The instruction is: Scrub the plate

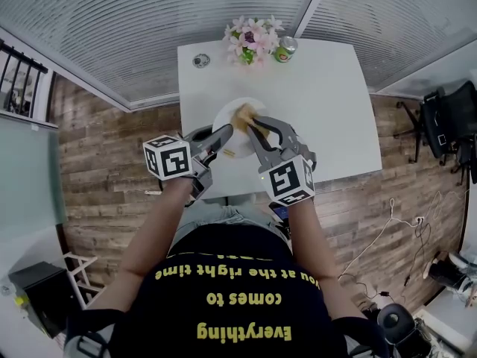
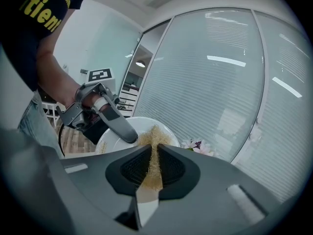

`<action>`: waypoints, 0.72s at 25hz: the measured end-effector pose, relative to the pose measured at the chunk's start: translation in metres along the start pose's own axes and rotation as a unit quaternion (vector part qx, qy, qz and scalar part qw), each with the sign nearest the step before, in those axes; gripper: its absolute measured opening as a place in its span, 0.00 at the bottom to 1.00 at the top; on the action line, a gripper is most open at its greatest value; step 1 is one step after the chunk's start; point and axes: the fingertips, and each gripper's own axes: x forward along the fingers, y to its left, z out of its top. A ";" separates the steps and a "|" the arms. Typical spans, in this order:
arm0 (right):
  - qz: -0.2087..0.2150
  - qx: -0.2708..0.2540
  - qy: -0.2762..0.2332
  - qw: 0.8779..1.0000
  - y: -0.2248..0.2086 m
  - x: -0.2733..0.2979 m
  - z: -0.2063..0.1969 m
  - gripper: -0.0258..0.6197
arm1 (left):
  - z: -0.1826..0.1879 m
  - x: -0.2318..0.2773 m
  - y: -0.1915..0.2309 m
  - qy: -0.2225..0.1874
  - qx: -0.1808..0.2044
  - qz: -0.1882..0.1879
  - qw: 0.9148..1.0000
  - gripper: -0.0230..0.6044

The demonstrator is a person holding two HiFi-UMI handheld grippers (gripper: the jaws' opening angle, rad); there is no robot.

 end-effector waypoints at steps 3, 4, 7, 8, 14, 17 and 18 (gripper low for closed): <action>0.005 -0.001 -0.002 1.000 0.004 0.002 0.004 0.10 | 0.001 0.000 0.001 0.000 0.001 0.002 1.000 0.07; 0.007 -0.001 -0.002 1.000 0.005 0.002 0.004 0.10 | 0.002 -0.001 0.001 0.000 0.001 0.003 1.000 0.07; 0.010 0.004 -0.004 1.000 0.008 0.001 0.006 0.10 | 0.002 -0.001 0.002 0.000 0.002 0.003 1.000 0.07; 0.011 0.004 -0.004 1.000 0.008 0.002 0.006 0.10 | 0.002 -0.001 0.002 0.000 0.002 0.003 1.000 0.07; 0.016 0.008 -0.007 1.000 0.009 0.004 0.009 0.10 | 0.005 0.002 0.005 -0.002 -0.003 0.003 1.000 0.07; 0.015 0.000 -0.002 1.000 0.009 0.006 0.007 0.10 | 0.006 0.003 0.007 -0.002 -0.003 0.004 1.000 0.07; 0.013 -0.003 0.002 1.000 0.008 0.007 0.004 0.10 | 0.006 0.003 0.007 -0.001 -0.001 0.005 1.000 0.07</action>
